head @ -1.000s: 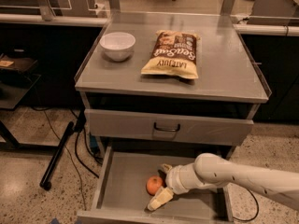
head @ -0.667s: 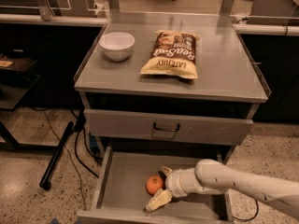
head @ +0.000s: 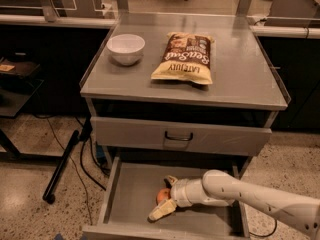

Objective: Pick orange from middle drawer and place on counter

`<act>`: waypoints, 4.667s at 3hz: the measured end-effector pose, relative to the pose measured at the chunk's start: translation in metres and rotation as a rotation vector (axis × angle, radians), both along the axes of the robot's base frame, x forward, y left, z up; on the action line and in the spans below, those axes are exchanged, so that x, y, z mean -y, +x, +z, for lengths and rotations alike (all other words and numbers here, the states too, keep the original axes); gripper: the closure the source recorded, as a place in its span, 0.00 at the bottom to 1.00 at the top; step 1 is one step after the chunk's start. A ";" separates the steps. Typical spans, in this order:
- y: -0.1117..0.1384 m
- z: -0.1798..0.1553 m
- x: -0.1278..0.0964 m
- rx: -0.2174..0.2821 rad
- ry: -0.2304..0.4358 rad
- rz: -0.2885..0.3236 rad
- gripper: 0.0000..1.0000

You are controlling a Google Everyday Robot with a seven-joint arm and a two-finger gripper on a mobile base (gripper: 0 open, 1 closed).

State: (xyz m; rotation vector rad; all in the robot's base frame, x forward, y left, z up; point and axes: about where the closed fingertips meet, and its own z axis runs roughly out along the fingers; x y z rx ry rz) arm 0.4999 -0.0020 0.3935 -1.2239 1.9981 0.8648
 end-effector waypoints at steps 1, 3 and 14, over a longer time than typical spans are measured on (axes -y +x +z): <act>0.008 -0.011 0.018 -0.009 0.022 -0.029 0.00; 0.004 -0.016 0.013 -0.016 0.021 -0.009 0.00; -0.031 0.203 0.139 0.078 -0.126 -0.340 1.00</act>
Offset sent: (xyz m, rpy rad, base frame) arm 0.0161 -0.0336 -0.0176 0.0295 0.0129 -0.0615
